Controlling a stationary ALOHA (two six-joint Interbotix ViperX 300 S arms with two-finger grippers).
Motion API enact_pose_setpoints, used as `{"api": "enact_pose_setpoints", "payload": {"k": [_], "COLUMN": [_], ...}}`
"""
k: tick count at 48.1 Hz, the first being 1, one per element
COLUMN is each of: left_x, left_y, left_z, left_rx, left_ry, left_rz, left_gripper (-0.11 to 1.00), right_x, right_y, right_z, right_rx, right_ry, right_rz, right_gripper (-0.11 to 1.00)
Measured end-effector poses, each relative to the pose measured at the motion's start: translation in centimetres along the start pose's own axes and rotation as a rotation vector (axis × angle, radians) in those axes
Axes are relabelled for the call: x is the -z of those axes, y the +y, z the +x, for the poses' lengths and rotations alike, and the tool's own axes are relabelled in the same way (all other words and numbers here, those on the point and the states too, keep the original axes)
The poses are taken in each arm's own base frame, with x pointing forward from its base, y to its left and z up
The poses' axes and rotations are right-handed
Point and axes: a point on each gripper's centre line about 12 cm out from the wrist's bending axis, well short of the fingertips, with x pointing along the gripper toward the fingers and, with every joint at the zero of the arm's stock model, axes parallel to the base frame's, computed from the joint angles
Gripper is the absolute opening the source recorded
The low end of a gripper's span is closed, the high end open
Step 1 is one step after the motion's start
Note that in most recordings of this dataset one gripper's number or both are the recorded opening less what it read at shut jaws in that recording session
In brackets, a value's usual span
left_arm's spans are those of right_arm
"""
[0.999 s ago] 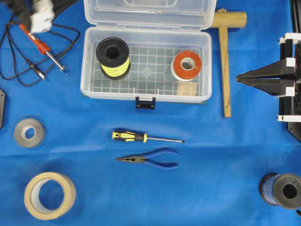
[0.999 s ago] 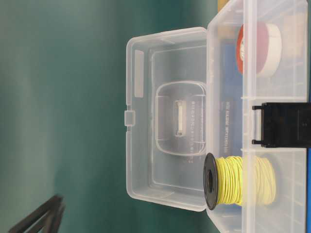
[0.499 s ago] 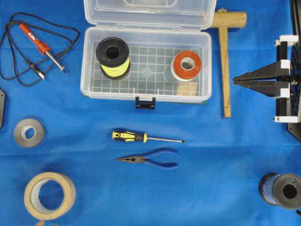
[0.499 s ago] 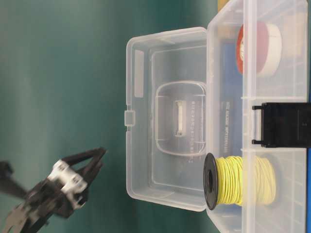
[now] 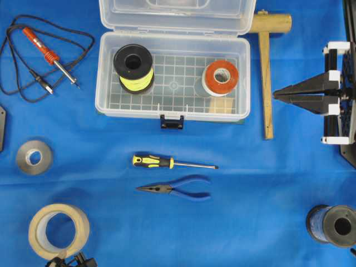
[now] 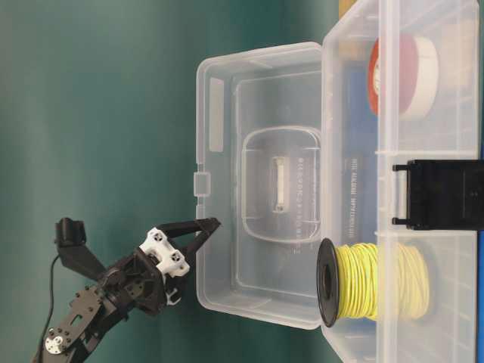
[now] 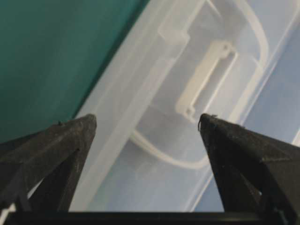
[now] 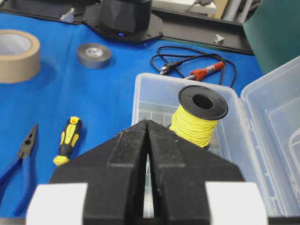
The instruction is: Close the tool box with the left arm.
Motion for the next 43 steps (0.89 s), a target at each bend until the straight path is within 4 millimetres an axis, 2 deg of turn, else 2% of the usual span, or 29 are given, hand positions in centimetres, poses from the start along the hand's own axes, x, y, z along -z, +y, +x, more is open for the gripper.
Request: {"api": "enact_pose_setpoints", "payload": {"k": [12, 19, 33, 43], "left_x": [0.7, 0.4, -1.0, -1.1], "left_y": [-1.0, -1.6, -4.4, -7.5], "left_z": [0.0, -0.8, -4.5, -8.0], "left_rx": [0.025, 0.041, 0.098, 0.156], "left_ry": [0.064, 0.084, 0.116, 0.13], "left_rz": [0.02, 0.031, 0.081, 0.133], "left_gripper": [0.89, 0.89, 0.89, 0.89], "right_x": [0.0, 0.0, 0.1, 0.0], "right_y": [-0.1, -0.1, -0.2, -0.3], "right_z": [0.0, 0.0, 0.1, 0.1], "right_rx": [0.005, 0.006, 0.011, 0.012], "right_ry": [0.002, 0.003, 0.005, 0.003], "right_rz": [0.002, 0.002, 0.003, 0.003], "right_gripper": [0.0, 0.0, 0.0, 0.0]}}
